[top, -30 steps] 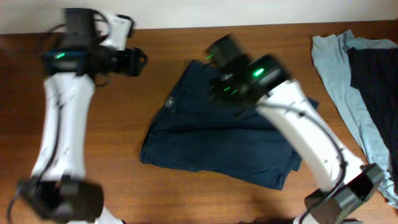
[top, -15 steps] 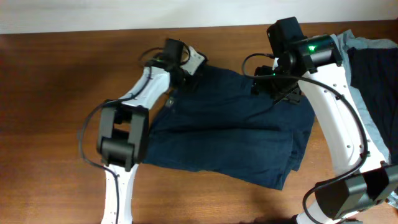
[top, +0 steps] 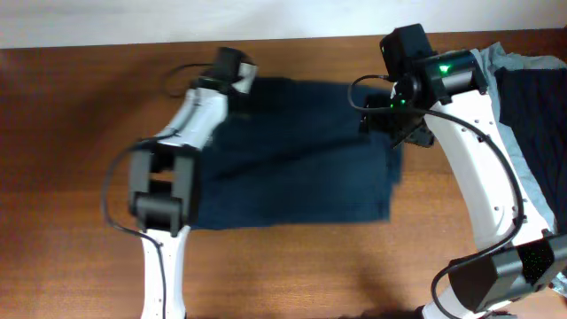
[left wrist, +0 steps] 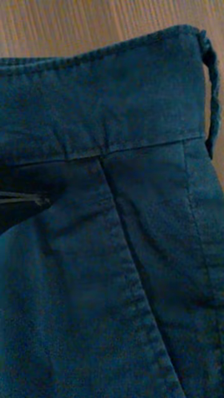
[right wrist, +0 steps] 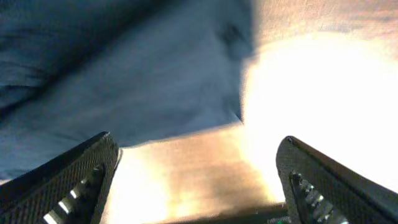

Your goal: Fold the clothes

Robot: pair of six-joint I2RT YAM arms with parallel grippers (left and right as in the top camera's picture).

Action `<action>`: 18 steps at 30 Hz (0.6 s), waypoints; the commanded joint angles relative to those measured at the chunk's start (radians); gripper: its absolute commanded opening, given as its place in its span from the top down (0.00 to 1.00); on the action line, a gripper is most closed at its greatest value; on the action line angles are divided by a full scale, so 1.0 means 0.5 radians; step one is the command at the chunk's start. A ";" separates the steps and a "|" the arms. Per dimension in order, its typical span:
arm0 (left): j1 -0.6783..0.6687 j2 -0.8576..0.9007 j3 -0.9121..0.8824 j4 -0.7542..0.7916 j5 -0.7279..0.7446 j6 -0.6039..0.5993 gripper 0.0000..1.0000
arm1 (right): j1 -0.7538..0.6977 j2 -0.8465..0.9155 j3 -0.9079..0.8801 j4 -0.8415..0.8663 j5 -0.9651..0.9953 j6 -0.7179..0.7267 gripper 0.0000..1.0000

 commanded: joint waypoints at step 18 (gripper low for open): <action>0.354 0.210 -0.049 -0.252 0.117 -0.037 1.00 | -0.048 0.410 -1.110 1.685 -0.286 -0.259 0.33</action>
